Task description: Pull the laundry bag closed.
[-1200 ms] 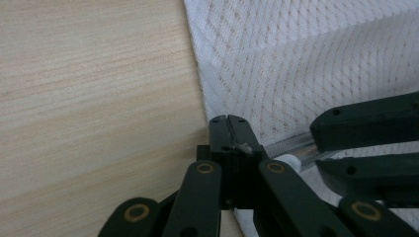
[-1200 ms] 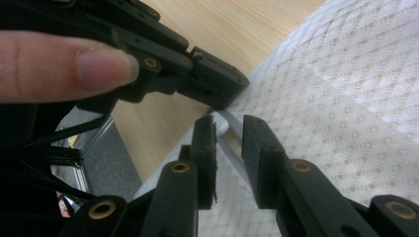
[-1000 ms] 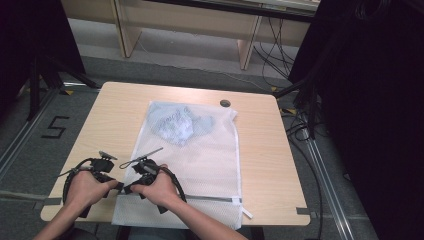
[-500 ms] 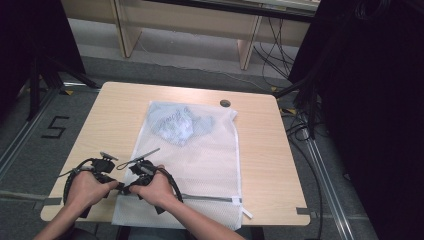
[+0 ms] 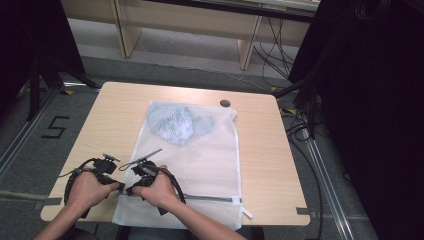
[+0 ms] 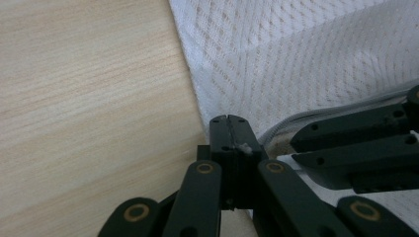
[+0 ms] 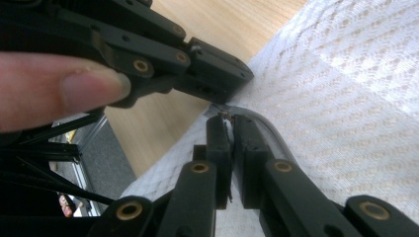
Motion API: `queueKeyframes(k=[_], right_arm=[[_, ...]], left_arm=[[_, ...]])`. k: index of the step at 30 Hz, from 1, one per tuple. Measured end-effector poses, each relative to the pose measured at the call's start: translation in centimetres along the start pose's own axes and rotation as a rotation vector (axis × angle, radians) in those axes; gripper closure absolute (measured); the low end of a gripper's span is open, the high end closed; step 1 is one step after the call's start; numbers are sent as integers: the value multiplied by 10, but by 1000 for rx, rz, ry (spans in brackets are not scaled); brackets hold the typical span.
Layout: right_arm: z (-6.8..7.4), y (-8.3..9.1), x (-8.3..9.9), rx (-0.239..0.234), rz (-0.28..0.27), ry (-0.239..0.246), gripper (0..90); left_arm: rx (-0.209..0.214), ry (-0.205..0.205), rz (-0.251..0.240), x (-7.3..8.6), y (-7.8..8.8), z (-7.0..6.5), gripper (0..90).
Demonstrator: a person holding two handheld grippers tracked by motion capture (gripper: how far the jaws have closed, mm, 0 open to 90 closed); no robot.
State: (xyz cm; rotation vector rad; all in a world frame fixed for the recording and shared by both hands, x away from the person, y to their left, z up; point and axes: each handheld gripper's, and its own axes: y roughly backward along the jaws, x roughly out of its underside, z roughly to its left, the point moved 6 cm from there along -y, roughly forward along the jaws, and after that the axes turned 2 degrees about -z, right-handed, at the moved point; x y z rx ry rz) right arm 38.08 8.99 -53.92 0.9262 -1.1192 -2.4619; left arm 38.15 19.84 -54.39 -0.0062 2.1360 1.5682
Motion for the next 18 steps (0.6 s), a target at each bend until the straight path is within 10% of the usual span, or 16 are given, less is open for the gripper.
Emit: queueKeyframes(k=[18], right_arm=[[-4, 9, 4, 2, 2, 30, 871]], left_arm=[[0, 3, -1, 0, 0, 0, 899]])
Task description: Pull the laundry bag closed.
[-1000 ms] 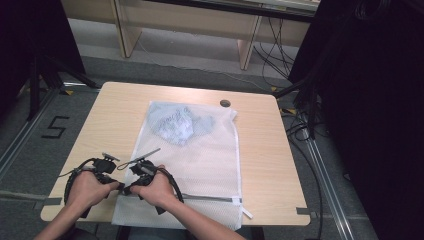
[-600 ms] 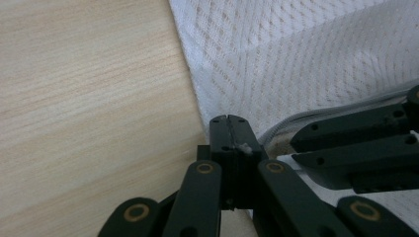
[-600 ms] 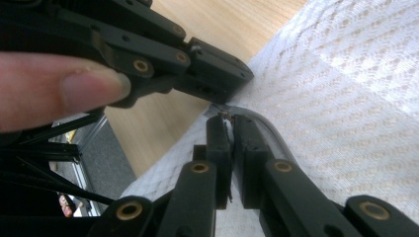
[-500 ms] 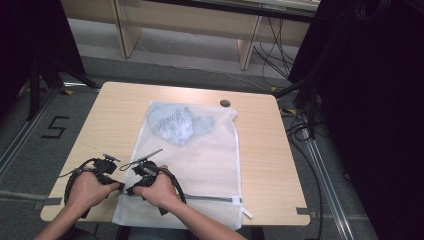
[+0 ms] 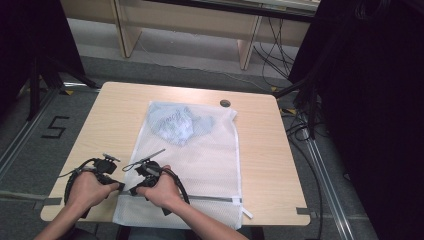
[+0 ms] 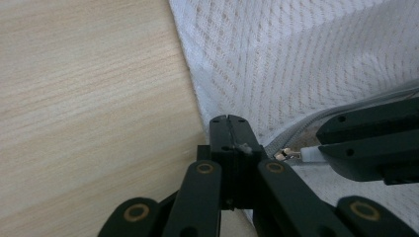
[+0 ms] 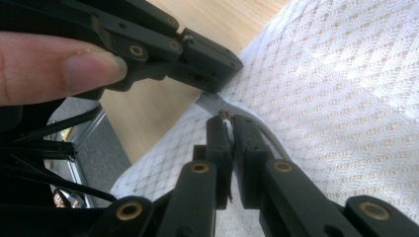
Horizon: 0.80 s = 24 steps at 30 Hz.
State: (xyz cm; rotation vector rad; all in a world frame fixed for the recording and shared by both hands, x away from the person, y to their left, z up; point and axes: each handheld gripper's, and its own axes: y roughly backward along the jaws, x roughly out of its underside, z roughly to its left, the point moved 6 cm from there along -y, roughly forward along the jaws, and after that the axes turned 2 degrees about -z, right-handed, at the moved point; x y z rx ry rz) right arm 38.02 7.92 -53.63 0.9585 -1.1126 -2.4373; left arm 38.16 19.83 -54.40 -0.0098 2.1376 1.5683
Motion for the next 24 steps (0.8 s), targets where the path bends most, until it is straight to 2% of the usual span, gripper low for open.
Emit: queueKeyframes(k=[1, 3, 6, 7, 10, 11, 12, 16, 17, 19, 22, 23, 24], right_arm=[[1, 0, 0, -2, -1, -11, 870], [1, 1, 1, -1, 4, -14, 871], [-1, 2, 1, 9, 1, 14, 870], [1, 3, 2, 4, 6, -4, 871], [-1, 5, 2, 12, 2, 9, 871], [0, 6, 3, 11, 6, -11, 871], [-2, 7, 3, 13, 6, 7, 871], [-2, 9, 4, 12, 7, -11, 871], [-4, 9, 4, 17, 4, 19, 871], [-3, 12, 5, 17, 10, -14, 871], [-4, 13, 6, 13, 9, 4, 871], [-7, 15, 6, 22, 8, 36, 871], [-7, 15, 6, 22, 8, 36, 871]], left_arm=[[-2, 28, -25, -1, -2, -2, 899], [0, 24, -22, -1, -1, -1, 899], [1, 24, -24, -1, -2, -1, 899], [1, 16, -16, -1, -1, -1, 899], [4, 13, -14, -1, -1, 0, 899], [4, 13, -14, -1, -1, 0, 899], [4, 14, -14, -1, -1, 0, 899], [3, 15, -15, -1, -1, 0, 899], [3, 13, -13, -1, -1, 0, 899], [3, 14, -14, -1, -1, 0, 899], [3, 13, -13, -1, -1, 0, 899], [3, 13, -13, -1, -1, 0, 899], [3, 13, -13, -1, -1, 0, 899]])
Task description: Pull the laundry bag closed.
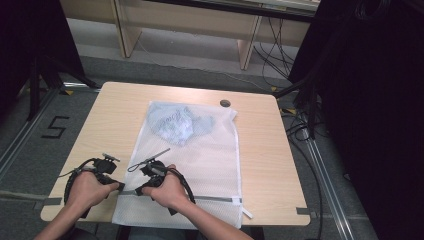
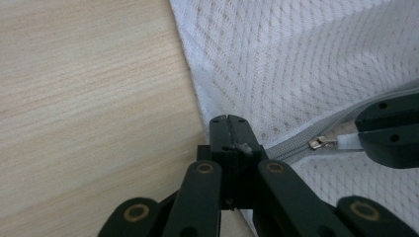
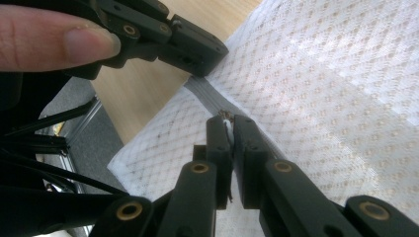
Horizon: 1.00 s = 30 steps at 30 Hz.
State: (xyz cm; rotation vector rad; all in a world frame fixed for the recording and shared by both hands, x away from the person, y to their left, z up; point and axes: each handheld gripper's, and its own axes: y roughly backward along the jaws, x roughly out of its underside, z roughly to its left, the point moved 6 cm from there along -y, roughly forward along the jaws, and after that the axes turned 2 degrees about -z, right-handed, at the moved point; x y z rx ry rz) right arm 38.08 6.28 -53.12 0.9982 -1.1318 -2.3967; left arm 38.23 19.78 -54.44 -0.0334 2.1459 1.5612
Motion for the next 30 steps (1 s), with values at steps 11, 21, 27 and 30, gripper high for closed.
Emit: queueKeyframes(k=[11, 21, 27, 30], right_arm=[[1, 6, 4, -1, 8, -34, 871], [-1, 12, 7, 12, 15, -42, 871], [-2, 15, 8, 8, 10, -38, 871], [-3, 16, 8, 10, 6, -20, 871]], left_arm=[[0, 2, -1, 0, 0, 0, 899], [2, 5, -3, 0, 0, 0, 899], [0, 8, -5, 0, 0, 0, 899], [2, 15, -12, -1, -1, 0, 899]])
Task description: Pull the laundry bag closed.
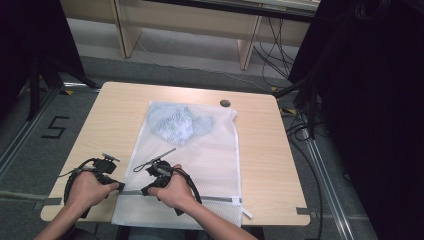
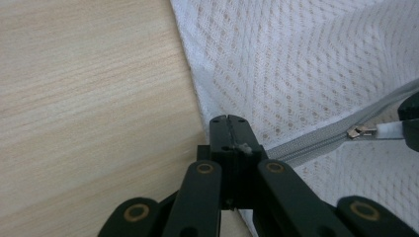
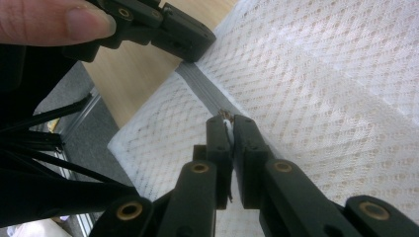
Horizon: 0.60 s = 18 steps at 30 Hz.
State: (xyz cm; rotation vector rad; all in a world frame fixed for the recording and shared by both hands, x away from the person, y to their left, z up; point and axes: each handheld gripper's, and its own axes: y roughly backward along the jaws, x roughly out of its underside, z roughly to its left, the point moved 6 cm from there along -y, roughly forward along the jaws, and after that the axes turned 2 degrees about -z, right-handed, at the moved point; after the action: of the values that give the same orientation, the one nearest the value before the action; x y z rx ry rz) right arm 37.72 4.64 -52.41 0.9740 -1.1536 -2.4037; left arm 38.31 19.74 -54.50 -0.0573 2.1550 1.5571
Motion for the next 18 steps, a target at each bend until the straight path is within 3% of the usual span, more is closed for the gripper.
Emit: queueKeyframes(k=[2, 5, 6, 7, 8, 9, 10, 11, 13, 14, 18], right_arm=[[1, 1, 1, -5, 0, -26, 871], [0, 2, 2, 4, -2, -15, 871], [-4, 3, 2, 10, -3, 26, 871], [-4, 3, 2, 10, -3, 26, 871], [-3, 5, 5, 20, 10, -17, 871], [-6, 5, 4, 17, 0, 40, 871], [-4, 6, 6, 20, 6, -21, 871], [-7, 7, 6, 32, 4, -4, 871], [-7, 8, 6, 43, 2, -18, 871], [-9, 8, 7, 21, 6, -11, 871], [-9, 11, 8, 25, 7, -16, 871]], left_arm=[[0, 0, 1, 0, 0, 0, 899], [0, 0, 0, 0, 0, 0, 899], [0, -2, 0, 0, 0, 0, 899], [0, -2, 0, 0, 0, 0, 899], [0, -1, 0, 0, 0, 0, 899], [0, -1, 0, 0, 0, 0, 900], [0, -1, 2, 0, 0, 0, 899], [-1, -6, 6, 0, 0, 0, 899], [-1, -5, 7, 0, 0, 0, 899], [-1, -5, 6, 0, 0, 0, 899], [0, 0, 1, 0, 0, 0, 899]])
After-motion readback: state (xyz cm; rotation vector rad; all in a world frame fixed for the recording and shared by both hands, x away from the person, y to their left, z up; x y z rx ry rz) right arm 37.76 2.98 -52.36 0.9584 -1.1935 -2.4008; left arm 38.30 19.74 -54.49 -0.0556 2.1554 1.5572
